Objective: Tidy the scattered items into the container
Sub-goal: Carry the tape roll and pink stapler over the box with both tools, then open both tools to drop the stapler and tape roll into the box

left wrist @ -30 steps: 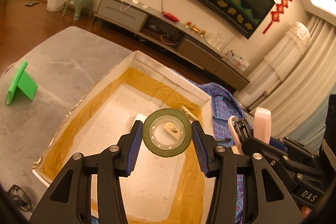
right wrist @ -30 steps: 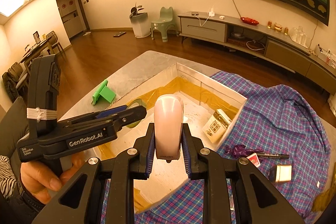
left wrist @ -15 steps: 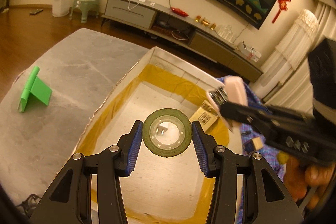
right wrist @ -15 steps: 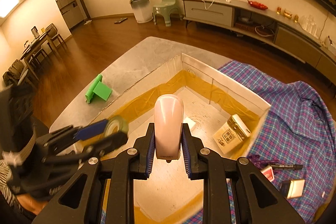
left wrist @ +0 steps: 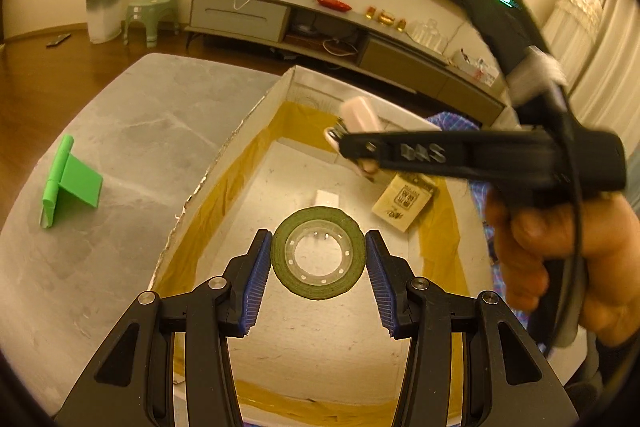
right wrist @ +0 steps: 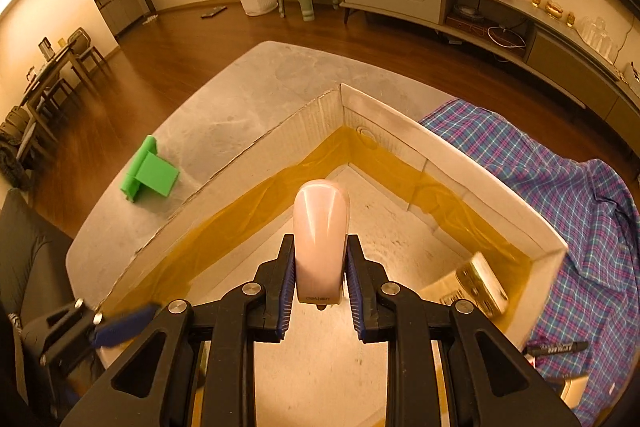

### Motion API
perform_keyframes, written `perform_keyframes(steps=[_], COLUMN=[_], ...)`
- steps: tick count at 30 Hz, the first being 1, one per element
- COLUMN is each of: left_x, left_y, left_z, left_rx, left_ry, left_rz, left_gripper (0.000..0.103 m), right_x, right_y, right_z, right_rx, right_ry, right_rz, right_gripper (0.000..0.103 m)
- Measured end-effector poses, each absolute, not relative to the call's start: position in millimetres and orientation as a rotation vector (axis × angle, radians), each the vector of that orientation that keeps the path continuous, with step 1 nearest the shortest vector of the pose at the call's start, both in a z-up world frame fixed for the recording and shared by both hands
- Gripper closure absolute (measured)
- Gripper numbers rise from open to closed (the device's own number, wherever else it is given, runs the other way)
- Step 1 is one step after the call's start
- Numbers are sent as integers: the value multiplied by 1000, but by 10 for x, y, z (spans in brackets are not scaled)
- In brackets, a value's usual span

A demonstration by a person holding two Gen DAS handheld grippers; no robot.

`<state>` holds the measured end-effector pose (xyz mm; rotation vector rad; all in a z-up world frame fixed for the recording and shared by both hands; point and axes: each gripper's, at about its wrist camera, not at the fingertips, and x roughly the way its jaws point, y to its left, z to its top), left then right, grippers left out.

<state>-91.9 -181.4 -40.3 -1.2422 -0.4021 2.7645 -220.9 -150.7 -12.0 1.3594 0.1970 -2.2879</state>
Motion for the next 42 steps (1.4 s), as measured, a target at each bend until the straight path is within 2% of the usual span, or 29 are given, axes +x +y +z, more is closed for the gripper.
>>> perform_keyframes(steps=[20,28,39,42], left_x=[-943,-998,-926,-891], left_y=[-1769,-1912,-2076,-2074], left_z=[-493,-569,-448,-415], left_rx=[-1320,-1389,-1326,-1305], left_ry=[-344,-515,-632,-635], left_rz=[2753,2697,2713,2721], left_gripper=[54,53,51,51], right_x=[-2705,-2794,-2463,-2177], right_y=[-1740,-1741,-1667,-1609], right_z=[-673,-753,-411,-202], right_rx=[1559,1588,1502,1402], right_ry=[240,216,65,67], right_rz=[-2295,-2359,-2283,-2260], right_gripper=[78,77,76,72])
